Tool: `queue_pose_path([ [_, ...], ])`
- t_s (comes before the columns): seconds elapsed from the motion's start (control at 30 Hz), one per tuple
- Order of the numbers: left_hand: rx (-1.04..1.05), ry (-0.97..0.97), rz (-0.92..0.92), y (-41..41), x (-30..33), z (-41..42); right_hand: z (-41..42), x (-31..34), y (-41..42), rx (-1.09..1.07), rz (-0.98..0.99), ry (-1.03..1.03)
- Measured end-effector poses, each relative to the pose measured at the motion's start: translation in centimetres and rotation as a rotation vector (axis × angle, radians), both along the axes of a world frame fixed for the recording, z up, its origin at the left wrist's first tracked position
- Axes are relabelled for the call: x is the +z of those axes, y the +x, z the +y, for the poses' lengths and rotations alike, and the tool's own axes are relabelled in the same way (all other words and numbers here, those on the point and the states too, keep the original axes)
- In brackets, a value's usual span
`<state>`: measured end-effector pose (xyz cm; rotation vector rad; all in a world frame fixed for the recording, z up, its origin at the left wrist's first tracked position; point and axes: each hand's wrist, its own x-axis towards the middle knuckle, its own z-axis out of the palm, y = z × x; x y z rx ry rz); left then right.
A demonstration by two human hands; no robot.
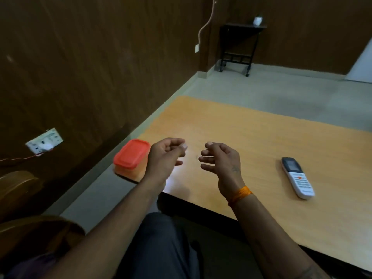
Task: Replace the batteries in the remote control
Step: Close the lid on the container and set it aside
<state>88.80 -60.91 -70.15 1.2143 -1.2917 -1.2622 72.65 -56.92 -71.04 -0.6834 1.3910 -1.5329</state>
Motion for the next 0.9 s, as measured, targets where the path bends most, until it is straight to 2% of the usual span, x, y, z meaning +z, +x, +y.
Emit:
queue_pose_path([
  [0.2, -0.193, 0.081, 0.021, -10.2, -1.1, 3.7, 6.1, -1.0, -9.2, -0.136, 0.032, 0.096],
  [0.47, -0.325, 0.212, -0.038, -21.3, -3.5, 6.5, 10.4, -3.2, -20.5, -0.414, 0.117, 0.233],
  [0.6, -0.331, 0.251, -0.159, -26.2, -5.1, 6.9, 11.1, -5.0, -24.8, -0.513, 0.298, 0.329],
  [0.77, -0.297, 0.240, -0.264, -30.0, -6.3, 6.5, 10.6, -5.9, -27.4, -0.329, 0.544, 0.478],
  [0.9, -0.336, 0.224, -0.293, -31.0, -6.9, 5.5, 9.1, -6.5, -28.1, -0.249, 0.550, 0.438],
])
